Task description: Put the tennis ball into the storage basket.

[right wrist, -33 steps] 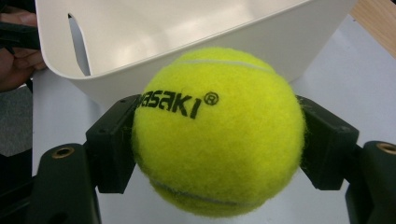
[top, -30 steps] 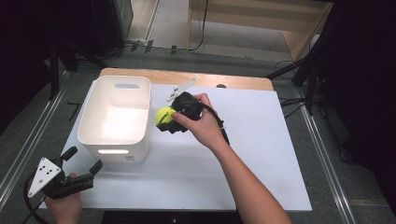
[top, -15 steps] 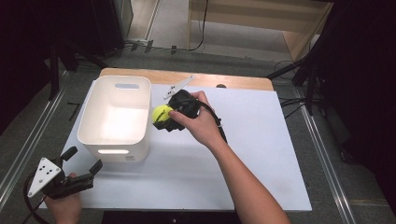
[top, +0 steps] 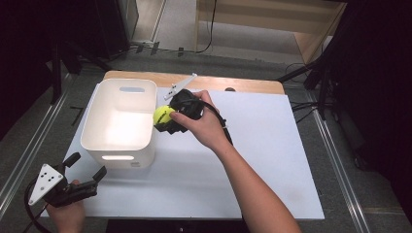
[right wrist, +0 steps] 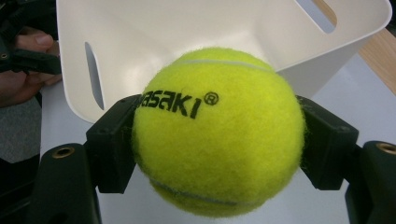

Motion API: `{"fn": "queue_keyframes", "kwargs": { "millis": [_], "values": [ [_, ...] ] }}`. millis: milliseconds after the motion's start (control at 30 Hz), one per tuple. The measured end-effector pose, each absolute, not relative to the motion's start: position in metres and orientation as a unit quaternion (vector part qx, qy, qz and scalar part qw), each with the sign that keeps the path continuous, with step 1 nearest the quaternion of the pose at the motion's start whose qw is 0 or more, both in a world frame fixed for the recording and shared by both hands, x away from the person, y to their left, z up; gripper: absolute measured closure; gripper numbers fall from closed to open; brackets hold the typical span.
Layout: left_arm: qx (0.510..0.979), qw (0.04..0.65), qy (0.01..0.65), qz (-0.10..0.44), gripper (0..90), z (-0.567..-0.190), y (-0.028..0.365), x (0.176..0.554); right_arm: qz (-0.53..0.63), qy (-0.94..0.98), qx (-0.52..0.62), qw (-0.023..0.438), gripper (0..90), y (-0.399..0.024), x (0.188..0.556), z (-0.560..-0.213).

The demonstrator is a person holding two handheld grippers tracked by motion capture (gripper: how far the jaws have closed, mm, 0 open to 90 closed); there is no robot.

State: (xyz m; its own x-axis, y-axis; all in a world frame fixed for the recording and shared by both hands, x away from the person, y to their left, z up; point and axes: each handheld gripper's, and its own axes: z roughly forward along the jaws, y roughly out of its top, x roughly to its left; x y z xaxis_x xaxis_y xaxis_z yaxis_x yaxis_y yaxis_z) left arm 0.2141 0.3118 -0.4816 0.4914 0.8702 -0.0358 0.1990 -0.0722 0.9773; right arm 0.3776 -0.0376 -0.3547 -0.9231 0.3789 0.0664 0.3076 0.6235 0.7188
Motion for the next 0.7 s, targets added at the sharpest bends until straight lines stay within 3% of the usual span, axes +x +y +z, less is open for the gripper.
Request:
{"fn": "queue_keyframes", "kwargs": {
  "millis": [700],
  "values": [
    [0.663, 0.552, 0.403, 0.305, 2.9, -0.482, 0.312, 0.214, 0.389, 0.903, 0.176, 0.044, 23.3, -0.011, 0.378, -0.347]
  ]
}}
